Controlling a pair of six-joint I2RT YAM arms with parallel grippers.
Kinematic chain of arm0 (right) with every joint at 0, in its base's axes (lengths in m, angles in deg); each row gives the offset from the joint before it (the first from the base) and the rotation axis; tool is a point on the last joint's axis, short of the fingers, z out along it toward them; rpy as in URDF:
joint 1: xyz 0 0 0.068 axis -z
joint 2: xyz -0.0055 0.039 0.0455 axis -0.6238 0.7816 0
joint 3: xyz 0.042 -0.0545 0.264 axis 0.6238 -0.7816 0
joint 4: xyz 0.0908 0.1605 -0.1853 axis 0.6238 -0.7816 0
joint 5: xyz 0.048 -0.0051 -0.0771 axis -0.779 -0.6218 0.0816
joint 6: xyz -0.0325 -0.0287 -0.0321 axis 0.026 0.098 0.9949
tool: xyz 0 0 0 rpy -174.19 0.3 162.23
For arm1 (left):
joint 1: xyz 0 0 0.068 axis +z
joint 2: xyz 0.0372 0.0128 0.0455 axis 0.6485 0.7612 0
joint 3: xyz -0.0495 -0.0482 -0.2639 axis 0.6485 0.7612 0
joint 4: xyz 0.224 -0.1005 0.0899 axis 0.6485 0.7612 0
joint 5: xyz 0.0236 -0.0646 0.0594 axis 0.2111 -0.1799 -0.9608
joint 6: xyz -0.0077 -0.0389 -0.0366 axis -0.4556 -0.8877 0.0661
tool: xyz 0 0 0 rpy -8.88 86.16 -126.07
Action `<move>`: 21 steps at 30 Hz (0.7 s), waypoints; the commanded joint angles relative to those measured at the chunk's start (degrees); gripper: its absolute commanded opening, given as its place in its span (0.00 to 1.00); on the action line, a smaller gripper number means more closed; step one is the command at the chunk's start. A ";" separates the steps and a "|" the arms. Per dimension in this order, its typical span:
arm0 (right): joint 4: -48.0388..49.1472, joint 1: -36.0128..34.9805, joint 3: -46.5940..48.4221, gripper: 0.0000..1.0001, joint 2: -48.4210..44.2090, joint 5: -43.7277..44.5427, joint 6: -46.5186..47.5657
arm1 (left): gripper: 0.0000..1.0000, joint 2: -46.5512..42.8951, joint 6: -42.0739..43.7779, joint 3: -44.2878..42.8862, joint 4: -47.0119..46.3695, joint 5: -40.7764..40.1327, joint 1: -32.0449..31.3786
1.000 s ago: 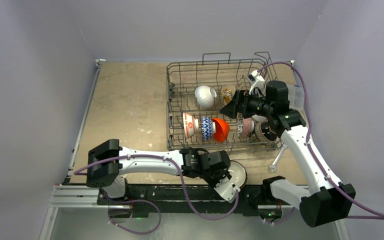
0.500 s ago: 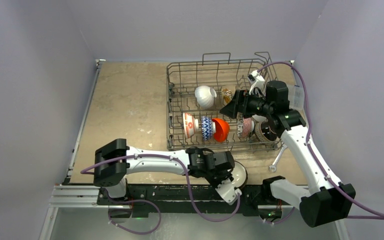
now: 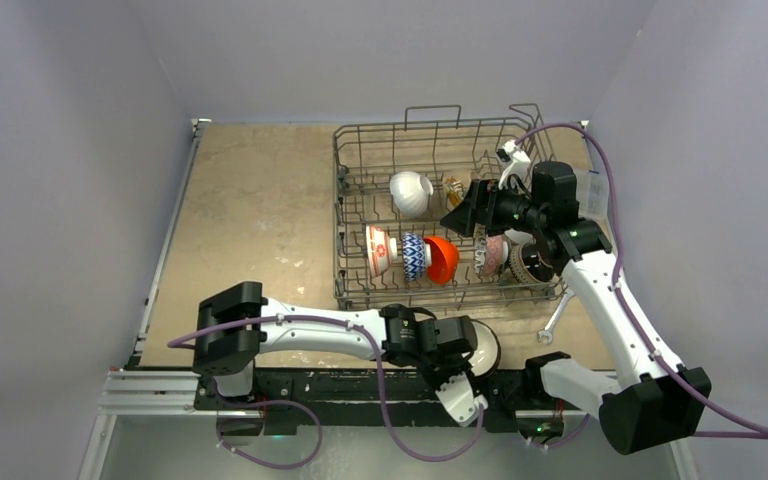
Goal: Load the bowls into the dish rack
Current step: Pick up the bowl from the center of the board.
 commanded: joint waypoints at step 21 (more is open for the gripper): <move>0.04 0.25 1.01 0.90 -0.73 0.31 1.42 | 0.00 1.27 -1.36 -2.89 -1.61 4.94 -0.39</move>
